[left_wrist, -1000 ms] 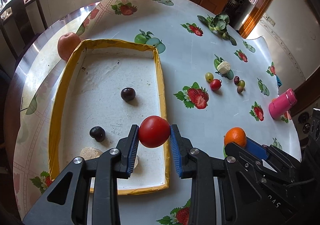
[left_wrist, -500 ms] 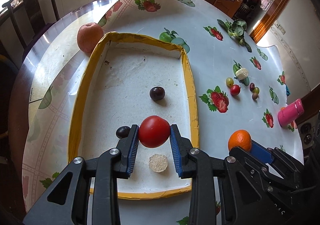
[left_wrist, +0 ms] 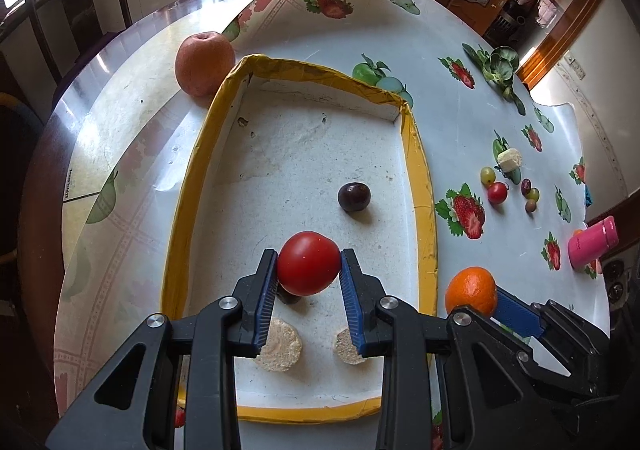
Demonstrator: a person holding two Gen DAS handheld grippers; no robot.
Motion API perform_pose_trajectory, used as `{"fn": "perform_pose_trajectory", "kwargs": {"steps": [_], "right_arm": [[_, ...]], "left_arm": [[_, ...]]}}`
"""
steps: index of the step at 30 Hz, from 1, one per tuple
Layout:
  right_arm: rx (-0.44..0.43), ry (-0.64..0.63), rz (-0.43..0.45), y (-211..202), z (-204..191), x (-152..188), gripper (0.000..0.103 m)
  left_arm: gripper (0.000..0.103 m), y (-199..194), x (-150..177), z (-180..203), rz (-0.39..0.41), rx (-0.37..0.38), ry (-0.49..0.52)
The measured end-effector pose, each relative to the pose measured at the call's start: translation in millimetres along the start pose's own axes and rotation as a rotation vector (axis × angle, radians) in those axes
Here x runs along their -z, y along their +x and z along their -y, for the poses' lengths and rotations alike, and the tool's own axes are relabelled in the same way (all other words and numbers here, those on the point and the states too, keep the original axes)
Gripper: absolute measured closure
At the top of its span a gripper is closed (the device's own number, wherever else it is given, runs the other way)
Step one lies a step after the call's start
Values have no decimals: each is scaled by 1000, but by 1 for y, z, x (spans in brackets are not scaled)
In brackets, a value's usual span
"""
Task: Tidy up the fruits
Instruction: 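Carry the tomato and tangerine into the yellow tray, then open both grippers to release the tomato and tangerine in the tray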
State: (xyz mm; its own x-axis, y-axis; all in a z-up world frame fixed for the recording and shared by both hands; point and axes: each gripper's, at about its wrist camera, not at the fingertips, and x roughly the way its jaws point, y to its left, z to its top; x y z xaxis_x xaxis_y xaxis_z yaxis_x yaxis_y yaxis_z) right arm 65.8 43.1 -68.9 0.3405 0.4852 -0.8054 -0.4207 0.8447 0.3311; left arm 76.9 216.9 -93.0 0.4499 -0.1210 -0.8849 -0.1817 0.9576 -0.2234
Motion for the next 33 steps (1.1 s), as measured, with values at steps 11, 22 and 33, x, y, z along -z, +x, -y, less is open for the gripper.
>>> {"fn": "perform_pose_trajectory", "kwargs": {"steps": [11, 22, 33], "right_arm": [[-18, -78, -85, 54, -23, -5, 68], [1, -111, -147, 92, -24, -3, 68], [-2, -99, -135, 85, -21, -3, 56]], "left_arm": [[75, 30, -31, -10, -18, -13, -24], [74, 69, -23, -12, -102, -30, -17], [56, 52, -21, -11, -70, -59, -15]]}}
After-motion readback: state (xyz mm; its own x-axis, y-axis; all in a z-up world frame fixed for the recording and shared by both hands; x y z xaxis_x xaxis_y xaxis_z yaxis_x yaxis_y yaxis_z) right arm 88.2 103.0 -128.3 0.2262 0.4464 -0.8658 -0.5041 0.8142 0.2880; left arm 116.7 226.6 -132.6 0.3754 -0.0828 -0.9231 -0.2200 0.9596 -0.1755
